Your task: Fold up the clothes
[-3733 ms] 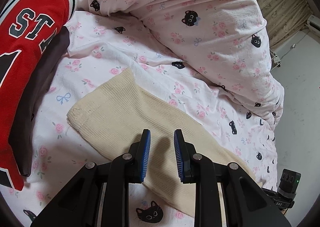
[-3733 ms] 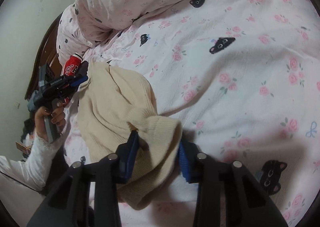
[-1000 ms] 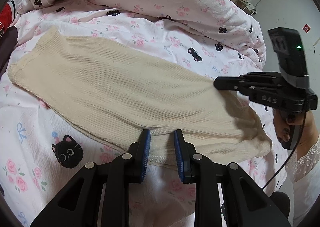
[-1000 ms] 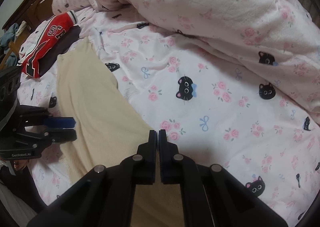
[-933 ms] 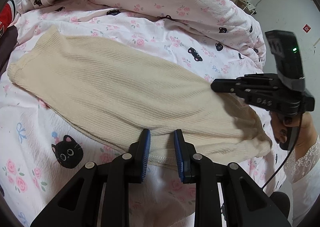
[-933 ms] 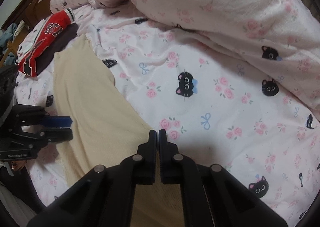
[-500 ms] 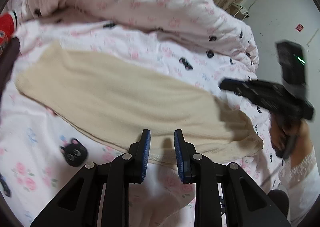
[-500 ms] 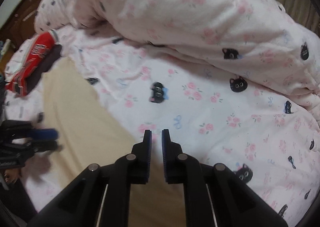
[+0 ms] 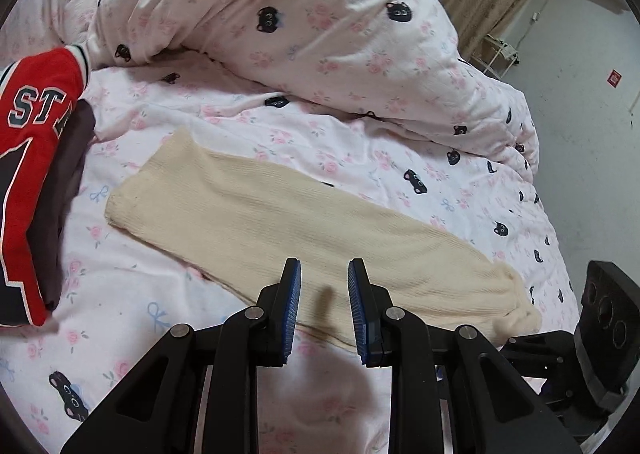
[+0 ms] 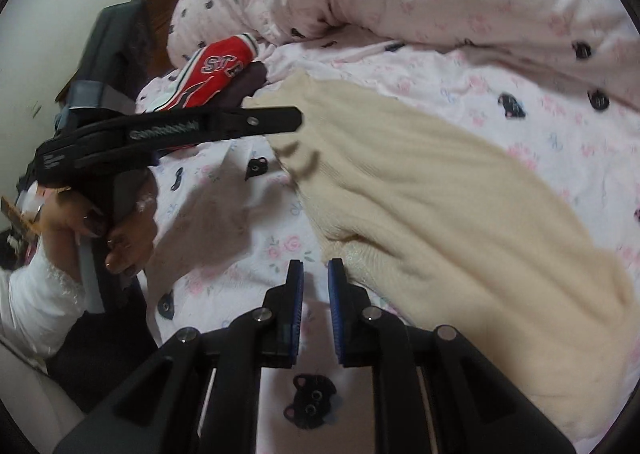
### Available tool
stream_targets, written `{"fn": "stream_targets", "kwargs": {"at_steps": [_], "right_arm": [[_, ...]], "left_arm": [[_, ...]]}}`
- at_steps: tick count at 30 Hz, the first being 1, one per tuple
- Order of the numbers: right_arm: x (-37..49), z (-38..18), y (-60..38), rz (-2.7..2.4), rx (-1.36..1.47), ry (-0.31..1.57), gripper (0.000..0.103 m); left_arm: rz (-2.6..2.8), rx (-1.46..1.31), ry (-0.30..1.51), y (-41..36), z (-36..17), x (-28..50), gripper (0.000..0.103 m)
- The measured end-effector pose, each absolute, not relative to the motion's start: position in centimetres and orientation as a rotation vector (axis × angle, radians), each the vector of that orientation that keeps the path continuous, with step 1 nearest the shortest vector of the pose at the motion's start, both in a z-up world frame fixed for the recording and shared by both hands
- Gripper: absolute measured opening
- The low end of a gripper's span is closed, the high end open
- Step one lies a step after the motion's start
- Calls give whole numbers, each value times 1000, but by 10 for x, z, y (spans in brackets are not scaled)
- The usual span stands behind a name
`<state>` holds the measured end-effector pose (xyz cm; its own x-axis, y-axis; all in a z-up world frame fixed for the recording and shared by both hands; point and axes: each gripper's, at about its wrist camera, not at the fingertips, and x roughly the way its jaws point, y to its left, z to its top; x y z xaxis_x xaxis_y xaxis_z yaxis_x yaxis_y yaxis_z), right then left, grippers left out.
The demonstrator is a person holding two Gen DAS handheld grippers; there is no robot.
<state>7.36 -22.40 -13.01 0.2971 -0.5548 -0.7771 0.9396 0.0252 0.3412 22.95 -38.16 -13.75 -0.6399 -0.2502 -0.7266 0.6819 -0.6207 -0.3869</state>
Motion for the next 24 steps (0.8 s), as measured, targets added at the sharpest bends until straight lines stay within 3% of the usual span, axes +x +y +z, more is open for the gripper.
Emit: {"fn": "stream_targets", "kwargs": {"at_steps": [1, 4, 5, 14, 24], "right_arm": [[74, -130, -223, -1247, 963, 500, 15], [83, -124, -218, -1342, 902, 539, 32], [85, -121, -216, -1383, 882, 550, 34], [113, -120, -222, -1639, 797, 619, 33], [108, -116, -215, -1702, 869, 549, 29]], "left_arm": [[-2265, 867, 914, -382, -138, 230, 21], [-2294, 879, 878, -375, -136, 229, 21], [-2300, 885, 864, -373, -135, 228, 21], [-2304, 892, 898, -373, -137, 231, 21], [-2497, 988, 880, -349, -131, 233, 21]]}}
